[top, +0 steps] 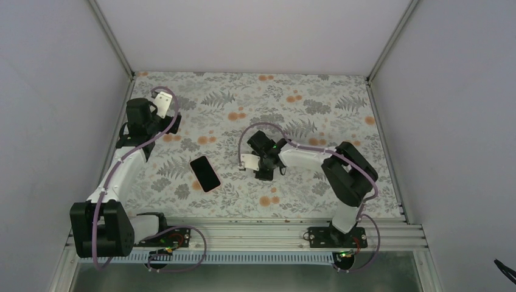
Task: Take the phone out of the phone case
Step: Adjust the phone at the center of the board.
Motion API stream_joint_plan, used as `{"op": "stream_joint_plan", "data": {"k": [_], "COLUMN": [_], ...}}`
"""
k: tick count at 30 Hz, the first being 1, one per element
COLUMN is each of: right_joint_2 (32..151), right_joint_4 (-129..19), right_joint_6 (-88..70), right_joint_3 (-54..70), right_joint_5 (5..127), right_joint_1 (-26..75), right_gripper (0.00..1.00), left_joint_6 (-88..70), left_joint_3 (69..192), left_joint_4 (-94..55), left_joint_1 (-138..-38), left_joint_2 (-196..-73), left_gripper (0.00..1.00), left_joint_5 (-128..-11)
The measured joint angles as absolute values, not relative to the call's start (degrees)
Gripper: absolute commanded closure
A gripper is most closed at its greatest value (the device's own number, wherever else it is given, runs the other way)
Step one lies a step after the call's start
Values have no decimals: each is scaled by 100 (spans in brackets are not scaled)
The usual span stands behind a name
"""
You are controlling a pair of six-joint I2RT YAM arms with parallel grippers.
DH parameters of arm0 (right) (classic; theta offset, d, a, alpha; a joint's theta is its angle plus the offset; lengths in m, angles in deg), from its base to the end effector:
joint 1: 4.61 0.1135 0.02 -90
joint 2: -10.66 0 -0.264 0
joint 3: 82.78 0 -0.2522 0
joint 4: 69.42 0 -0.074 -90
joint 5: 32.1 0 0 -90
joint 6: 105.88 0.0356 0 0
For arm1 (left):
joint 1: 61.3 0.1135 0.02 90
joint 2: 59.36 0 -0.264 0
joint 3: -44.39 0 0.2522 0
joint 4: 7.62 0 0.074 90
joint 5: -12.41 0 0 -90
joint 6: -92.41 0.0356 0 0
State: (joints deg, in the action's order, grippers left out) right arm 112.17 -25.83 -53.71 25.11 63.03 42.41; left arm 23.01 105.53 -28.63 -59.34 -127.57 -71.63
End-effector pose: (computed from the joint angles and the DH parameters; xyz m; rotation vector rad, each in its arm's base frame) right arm 0.2188 0.2395 0.1437 -1.9358 2.0898 0.1613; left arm 0.2688 0.0055 0.2761 0.3971 2.0222 0.1365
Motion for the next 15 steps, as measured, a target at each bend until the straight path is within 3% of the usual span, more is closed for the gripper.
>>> {"op": "stream_joint_plan", "data": {"k": [9,15], "right_joint_2": [11840,12225], "right_joint_4": [-2874,-3057], "right_joint_6": [-5373,-5375], "right_joint_3": [1810,1333], "right_joint_5": [5892,5781], "right_joint_1": [4252,3656], "right_gripper": [96,96], "left_joint_6": [2319,2328], "left_joint_3": [10470,10470], "left_joint_4": [-2837,-2828], "left_joint_1": [-5934,-5932], "left_joint_2": [-12757,-12761], "left_gripper": [0,0], "left_joint_5": [-7224,-7257]}}
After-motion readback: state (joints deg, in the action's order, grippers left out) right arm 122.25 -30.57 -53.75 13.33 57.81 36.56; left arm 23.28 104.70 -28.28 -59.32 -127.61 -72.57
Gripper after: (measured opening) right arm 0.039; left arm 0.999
